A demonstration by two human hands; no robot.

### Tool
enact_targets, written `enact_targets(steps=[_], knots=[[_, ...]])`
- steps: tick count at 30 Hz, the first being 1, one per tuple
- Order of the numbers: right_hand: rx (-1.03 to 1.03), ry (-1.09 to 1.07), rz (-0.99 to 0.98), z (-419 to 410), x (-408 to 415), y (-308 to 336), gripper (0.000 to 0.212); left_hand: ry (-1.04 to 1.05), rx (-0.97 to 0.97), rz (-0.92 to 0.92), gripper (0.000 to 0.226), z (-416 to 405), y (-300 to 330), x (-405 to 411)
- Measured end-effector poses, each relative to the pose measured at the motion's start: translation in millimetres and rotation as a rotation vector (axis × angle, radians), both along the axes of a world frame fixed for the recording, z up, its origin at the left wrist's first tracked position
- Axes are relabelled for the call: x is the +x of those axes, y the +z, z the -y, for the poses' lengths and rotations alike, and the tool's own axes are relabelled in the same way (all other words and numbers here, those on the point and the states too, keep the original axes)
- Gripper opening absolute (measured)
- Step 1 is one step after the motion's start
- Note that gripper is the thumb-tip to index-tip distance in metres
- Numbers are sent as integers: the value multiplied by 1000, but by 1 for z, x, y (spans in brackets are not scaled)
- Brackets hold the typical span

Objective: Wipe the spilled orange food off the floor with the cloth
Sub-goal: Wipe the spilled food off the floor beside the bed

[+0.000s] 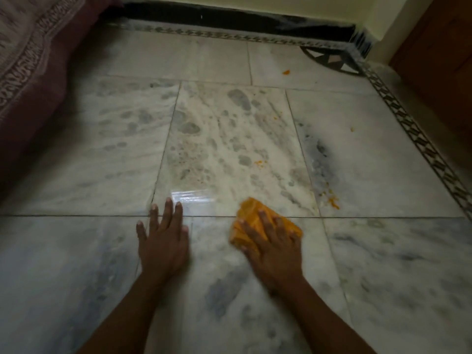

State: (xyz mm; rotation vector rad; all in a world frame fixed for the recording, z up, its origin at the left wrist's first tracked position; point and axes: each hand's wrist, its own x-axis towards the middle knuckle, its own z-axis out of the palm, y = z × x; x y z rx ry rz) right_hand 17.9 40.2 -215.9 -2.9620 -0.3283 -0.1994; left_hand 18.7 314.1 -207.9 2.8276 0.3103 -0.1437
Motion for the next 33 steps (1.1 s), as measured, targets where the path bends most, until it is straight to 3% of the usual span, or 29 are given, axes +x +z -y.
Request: enact_targets(steps=[2, 4, 7, 9, 11, 15, 18, 20, 23, 25, 27, 31, 33], knots=[[33, -189, -30, -4, 34, 3, 58, 33, -35, -23, 80, 26, 11, 20], [103, -296, -9, -31, 69, -2, 59, -7, 6, 74, 73, 48, 5, 29], [77, -145, 90, -49, 73, -14, 54, 27, 32, 164, 62, 50, -13, 36], [50, 38, 89, -28, 43, -15, 54, 24, 28, 158, 63, 50, -17, 32], [-11, 80, 64, 4, 5, -13, 55, 25, 10, 170, 64, 52, -14, 30], [17, -273, 47, 46, 21, -6, 55, 56, -22, 154, 62, 53, -3, 34], [130, -557, 24, 6, 82, -9, 58, 45, 10, 173, 60, 53, -13, 35], [136, -514, 33, -29, 94, -12, 56, 53, 5, 166, 61, 49, -16, 35], [64, -136, 72, -21, 44, -15, 54, 66, -22, 167, 62, 51, -12, 32], [15, 6, 47, 14, 10, -5, 52, 65, -52, 160, 63, 53, -3, 34], [30, -59, 61, 40, 15, -3, 49, 49, -55, 162, 63, 53, 1, 36], [168, -441, 10, 15, 68, -1, 50, 29, -60, 174, 61, 51, -4, 35], [260, -421, 16, -15, 76, 3, 50, 45, -59, 183, 60, 51, -6, 33]])
